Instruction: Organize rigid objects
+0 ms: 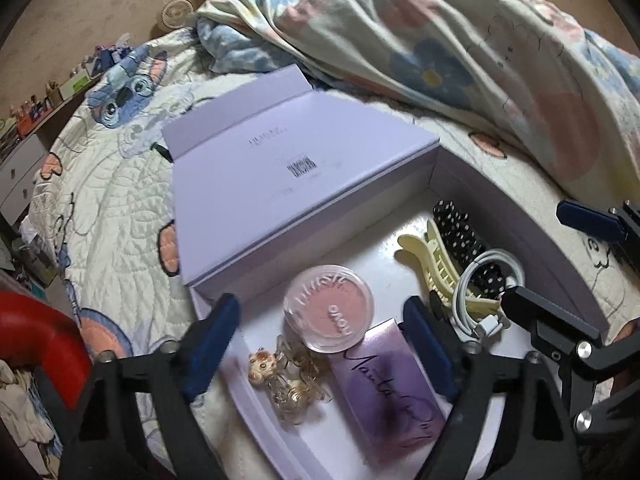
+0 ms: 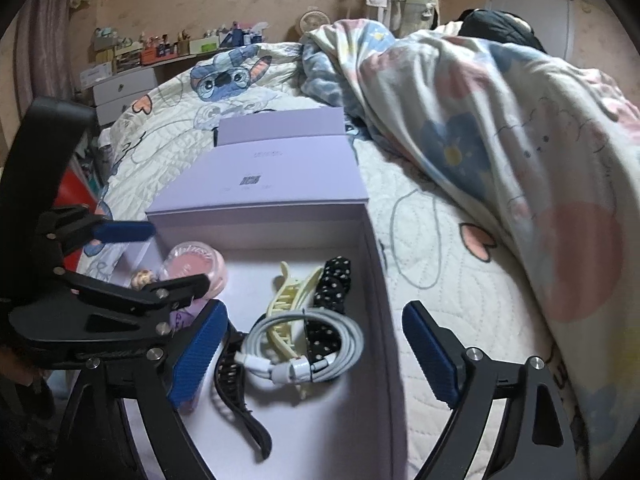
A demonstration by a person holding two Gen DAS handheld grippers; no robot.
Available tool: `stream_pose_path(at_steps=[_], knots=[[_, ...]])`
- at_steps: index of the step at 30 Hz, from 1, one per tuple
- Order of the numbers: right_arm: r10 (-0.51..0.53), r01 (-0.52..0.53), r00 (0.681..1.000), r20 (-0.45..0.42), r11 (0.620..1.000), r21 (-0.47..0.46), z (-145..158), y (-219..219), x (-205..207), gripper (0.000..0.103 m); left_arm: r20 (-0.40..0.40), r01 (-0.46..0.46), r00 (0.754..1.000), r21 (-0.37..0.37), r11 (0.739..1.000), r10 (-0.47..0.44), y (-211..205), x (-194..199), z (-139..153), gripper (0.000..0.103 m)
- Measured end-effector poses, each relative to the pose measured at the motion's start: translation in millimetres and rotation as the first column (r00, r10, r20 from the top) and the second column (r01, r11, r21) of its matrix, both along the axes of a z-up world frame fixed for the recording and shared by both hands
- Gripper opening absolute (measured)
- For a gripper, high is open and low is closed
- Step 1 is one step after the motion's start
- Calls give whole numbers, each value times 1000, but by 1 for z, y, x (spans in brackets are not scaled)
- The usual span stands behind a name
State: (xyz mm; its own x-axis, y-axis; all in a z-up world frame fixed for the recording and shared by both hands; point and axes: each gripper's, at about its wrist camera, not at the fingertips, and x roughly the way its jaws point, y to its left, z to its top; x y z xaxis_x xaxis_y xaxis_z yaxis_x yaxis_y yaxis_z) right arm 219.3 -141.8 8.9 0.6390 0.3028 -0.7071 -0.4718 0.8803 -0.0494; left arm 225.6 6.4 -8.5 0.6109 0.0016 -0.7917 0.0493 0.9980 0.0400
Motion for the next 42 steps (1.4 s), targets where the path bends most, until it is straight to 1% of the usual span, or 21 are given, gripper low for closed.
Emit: stream_pose_path(at_steps=[7, 13, 18, 20, 22, 32, 37, 42], knots=[[-25, 25, 1000, 15, 1000, -1, 13, -11, -12, 90, 28, -8, 1000, 7, 1000, 7, -1, -14, 19, 86], [-43, 43, 998, 49, 999, 0, 31, -19, -26, 93, 58, -10, 998, 9, 1000, 9, -3, -27, 36, 87], [-56, 56, 996, 75, 998, 2, 45, -24, -38, 93, 79, -18, 997, -9, 1000, 18, -2, -40, 50, 87], [-64, 64, 995, 81, 998, 6, 49, -25, -43, 96, 82, -22, 996, -16, 1000, 23, -2, -44, 54, 87], [-69, 68, 994, 90, 998, 12, 53, -27, -47, 96, 93, -25, 995, -27, 999, 27, -1, -49, 58, 87], [-90, 87, 991, 94, 996, 37, 65, -32, -70, 97, 127, -44, 991, -16, 999, 46, 1, -73, 75, 87], [-108, 104, 991, 86, 994, 40, 67, -32, -82, 99, 135, -48, 990, -8, 999, 49, 1, -87, 79, 87], [-109, 106, 989, 99, 994, 39, 67, -30, -98, 99, 151, -60, 987, 1, 998, 59, 2, -102, 81, 87]])
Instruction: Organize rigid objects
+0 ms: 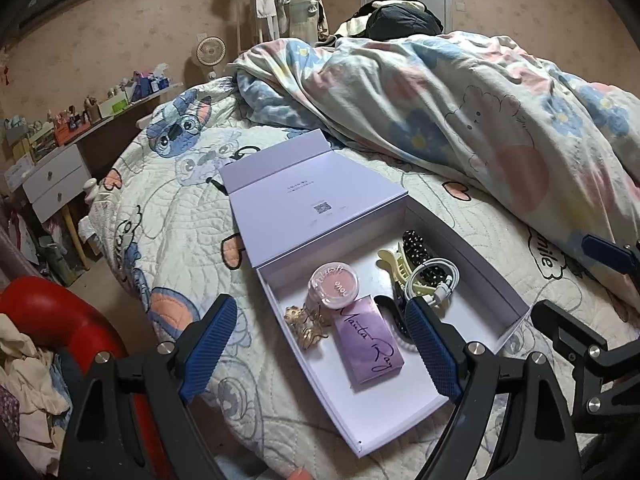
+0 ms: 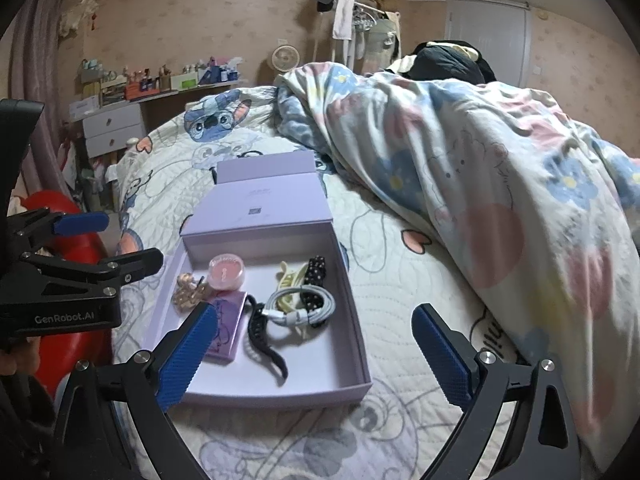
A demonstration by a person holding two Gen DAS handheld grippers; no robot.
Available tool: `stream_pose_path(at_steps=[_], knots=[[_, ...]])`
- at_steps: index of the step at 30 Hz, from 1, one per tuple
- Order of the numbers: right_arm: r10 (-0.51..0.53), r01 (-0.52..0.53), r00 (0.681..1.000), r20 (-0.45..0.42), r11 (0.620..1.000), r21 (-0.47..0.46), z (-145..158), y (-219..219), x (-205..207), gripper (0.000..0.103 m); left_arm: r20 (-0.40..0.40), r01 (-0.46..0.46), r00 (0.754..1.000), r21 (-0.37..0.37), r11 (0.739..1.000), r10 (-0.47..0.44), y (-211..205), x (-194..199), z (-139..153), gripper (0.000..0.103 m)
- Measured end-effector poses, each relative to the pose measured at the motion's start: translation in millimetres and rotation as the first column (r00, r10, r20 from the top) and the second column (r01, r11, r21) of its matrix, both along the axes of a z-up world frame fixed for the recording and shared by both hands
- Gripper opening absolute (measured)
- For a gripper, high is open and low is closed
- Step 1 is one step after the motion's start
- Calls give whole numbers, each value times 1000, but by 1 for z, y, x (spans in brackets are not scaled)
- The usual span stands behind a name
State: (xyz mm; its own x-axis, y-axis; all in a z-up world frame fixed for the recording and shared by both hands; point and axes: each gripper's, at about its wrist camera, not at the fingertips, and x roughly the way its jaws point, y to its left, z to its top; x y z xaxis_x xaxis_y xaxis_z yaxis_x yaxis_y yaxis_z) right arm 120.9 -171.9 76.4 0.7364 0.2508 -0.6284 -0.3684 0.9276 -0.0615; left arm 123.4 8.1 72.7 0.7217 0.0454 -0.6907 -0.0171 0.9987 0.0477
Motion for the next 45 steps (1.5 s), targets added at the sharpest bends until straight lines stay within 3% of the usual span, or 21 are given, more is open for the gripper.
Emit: stream_pose_path(at_steps=[22, 45], knots=[[-16, 16, 999, -33, 1000, 26, -4, -3, -51, 99, 1, 42, 999, -18, 999, -42, -12, -52, -3, 87], [-50, 51, 998, -34, 998, 45, 0, -18, -91, 99, 2, -7, 1000, -58, 998, 7, -5, -92, 4, 87]])
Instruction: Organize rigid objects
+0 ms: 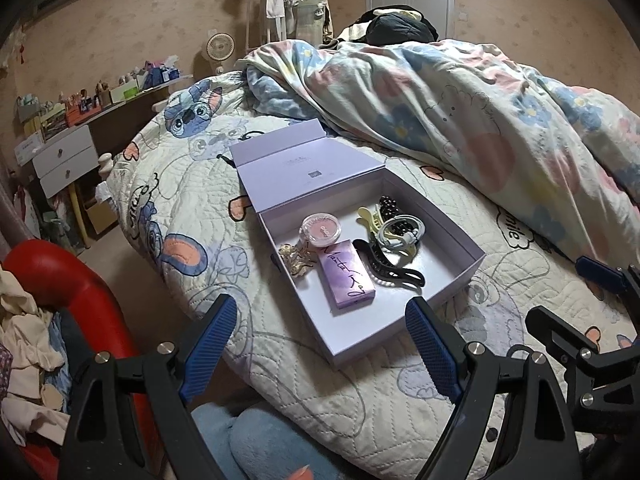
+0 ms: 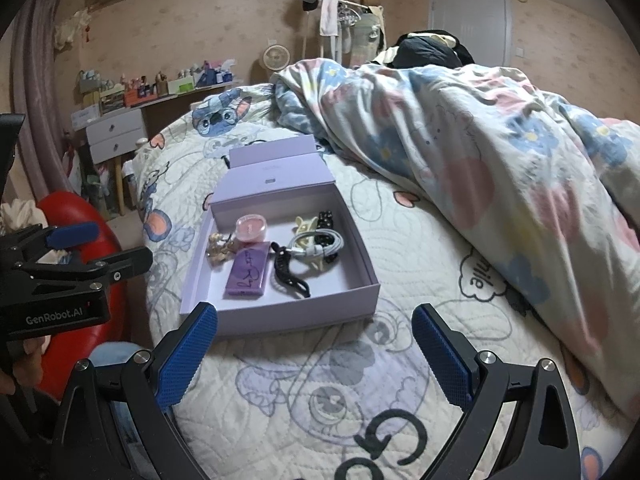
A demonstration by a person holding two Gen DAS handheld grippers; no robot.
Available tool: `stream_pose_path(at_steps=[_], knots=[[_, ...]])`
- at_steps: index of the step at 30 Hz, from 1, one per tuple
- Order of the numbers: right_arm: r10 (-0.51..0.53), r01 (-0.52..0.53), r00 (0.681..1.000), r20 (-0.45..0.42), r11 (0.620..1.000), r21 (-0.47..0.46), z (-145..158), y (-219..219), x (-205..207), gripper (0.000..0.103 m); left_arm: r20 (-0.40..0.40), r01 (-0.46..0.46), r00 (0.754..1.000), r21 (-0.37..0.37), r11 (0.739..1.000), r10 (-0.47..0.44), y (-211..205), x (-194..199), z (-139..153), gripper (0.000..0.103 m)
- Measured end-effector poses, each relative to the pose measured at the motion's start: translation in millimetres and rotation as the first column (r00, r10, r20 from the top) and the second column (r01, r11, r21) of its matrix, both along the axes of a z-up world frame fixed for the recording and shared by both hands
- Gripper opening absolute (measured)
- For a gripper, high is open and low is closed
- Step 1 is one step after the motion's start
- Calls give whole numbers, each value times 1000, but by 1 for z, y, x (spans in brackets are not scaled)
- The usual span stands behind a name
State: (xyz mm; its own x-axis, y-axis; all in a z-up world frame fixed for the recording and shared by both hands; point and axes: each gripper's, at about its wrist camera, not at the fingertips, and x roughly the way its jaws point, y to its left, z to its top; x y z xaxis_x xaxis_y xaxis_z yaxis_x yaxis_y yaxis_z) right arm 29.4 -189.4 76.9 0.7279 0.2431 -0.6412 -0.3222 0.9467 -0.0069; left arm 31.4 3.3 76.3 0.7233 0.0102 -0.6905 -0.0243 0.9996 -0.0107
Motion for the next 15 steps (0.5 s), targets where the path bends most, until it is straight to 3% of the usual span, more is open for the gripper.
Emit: stream_pose_path(at_steps=[15], knots=[[7, -7, 1000, 3, 1000, -2, 3, 1, -5, 99, 1, -16, 1000, -5, 1000, 16, 0, -8, 0, 87]])
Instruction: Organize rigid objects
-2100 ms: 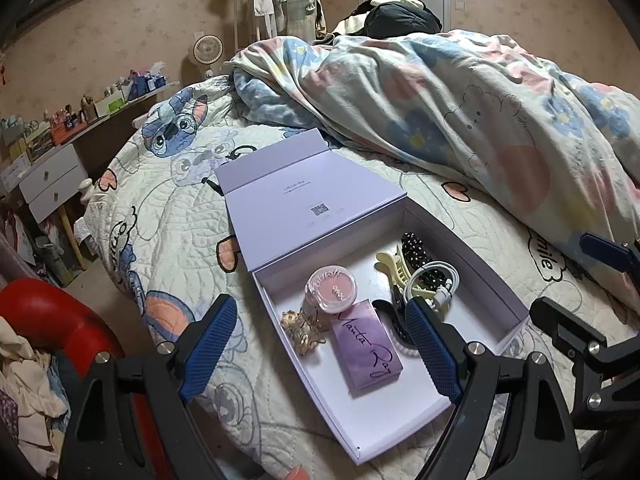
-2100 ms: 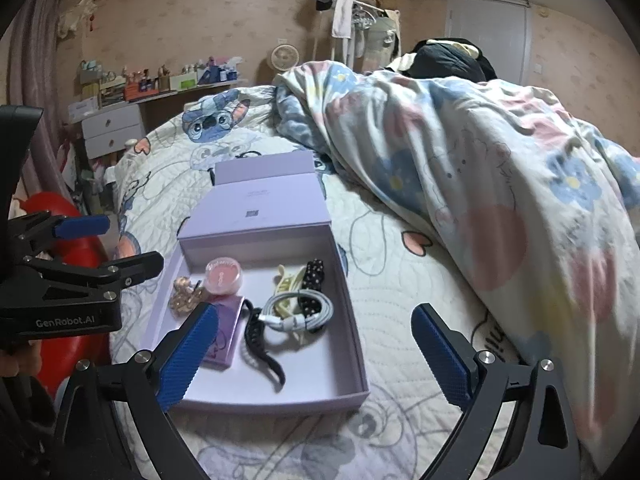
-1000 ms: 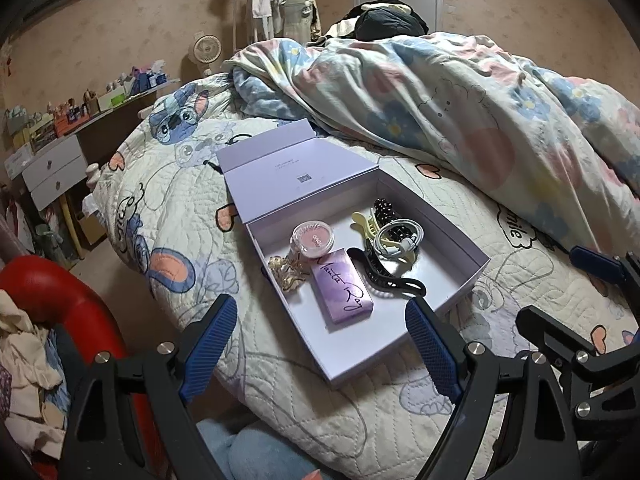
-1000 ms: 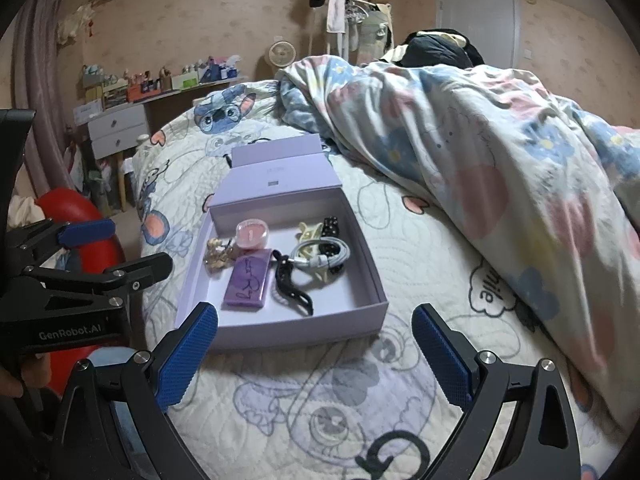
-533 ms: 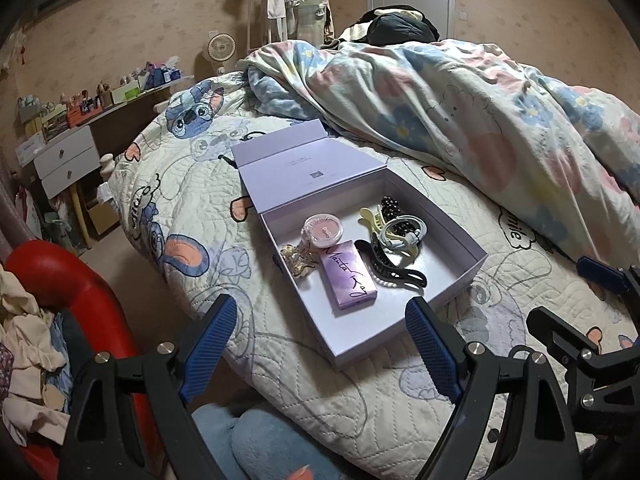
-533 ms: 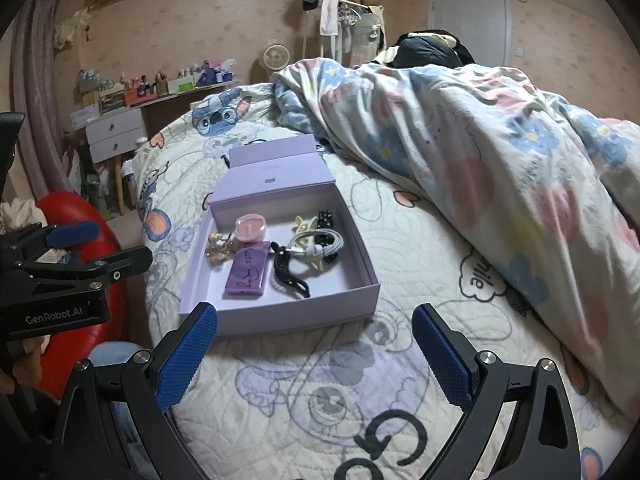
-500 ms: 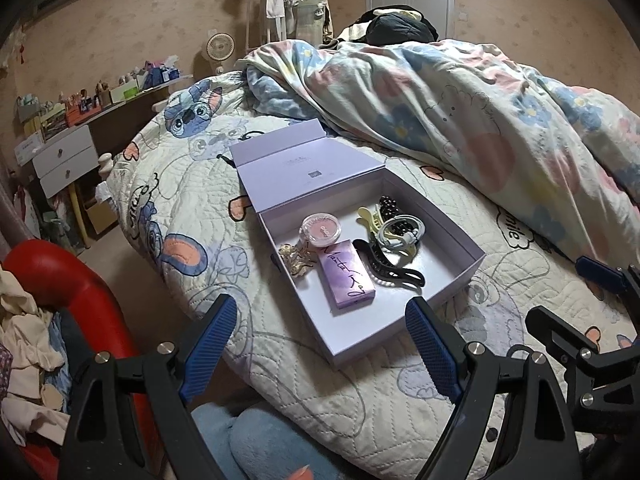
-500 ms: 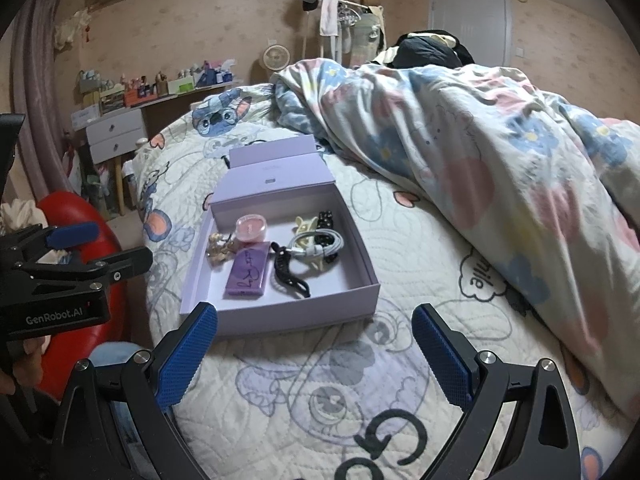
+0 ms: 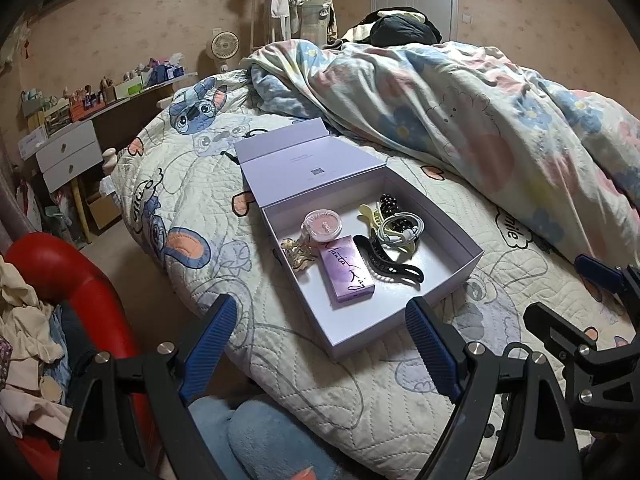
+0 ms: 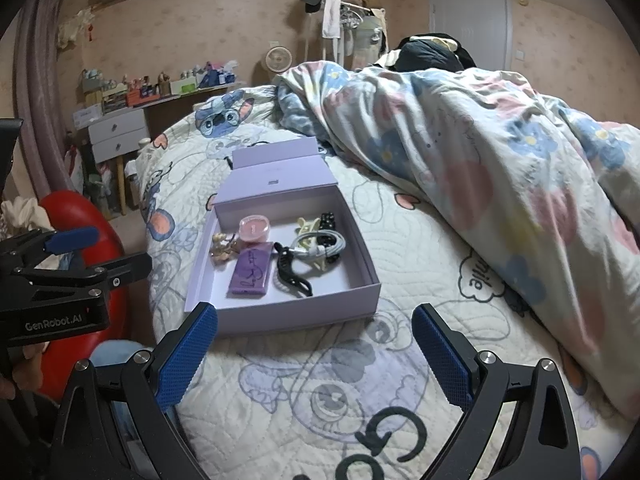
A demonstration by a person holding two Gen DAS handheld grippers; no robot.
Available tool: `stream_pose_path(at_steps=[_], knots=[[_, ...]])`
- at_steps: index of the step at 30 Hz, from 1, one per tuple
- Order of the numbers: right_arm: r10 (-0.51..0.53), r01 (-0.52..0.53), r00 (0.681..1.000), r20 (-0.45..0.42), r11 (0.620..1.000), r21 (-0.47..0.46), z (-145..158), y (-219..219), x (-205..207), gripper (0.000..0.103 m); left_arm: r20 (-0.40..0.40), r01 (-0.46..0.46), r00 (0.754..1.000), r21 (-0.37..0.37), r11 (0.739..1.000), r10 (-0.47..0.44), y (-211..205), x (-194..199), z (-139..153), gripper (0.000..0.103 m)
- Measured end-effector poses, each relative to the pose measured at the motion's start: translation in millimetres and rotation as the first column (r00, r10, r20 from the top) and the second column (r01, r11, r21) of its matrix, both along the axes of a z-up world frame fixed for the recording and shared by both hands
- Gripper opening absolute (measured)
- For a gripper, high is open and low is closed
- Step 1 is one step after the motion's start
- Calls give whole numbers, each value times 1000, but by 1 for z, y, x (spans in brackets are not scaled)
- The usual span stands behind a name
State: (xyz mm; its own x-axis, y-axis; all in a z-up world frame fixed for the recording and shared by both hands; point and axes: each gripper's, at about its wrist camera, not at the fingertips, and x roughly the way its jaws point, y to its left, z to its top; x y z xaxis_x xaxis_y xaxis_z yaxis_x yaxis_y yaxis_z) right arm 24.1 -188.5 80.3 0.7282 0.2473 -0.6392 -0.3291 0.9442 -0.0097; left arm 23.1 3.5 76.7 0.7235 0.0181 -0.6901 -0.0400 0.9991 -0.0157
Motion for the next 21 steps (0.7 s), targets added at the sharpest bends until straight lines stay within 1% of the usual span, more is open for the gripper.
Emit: stream_pose_path(at_steps=[11, 18, 21], knots=[[0, 0, 1000, -6, 1000, -3, -2, 2, 2, 99, -7, -6, 1000, 0, 1000, 6, 1, 1, -2, 87], [-4, 4, 1000, -8, 1000, -16, -4, 0, 2, 99, -15, 13, 1000, 6, 1000, -13, -3, 3, -3, 87], [-9, 9, 1000, -12, 1000, -17, -4, -2, 3, 99, -18, 19, 1000, -4, 1000, -19, -4, 5, -4, 87]])
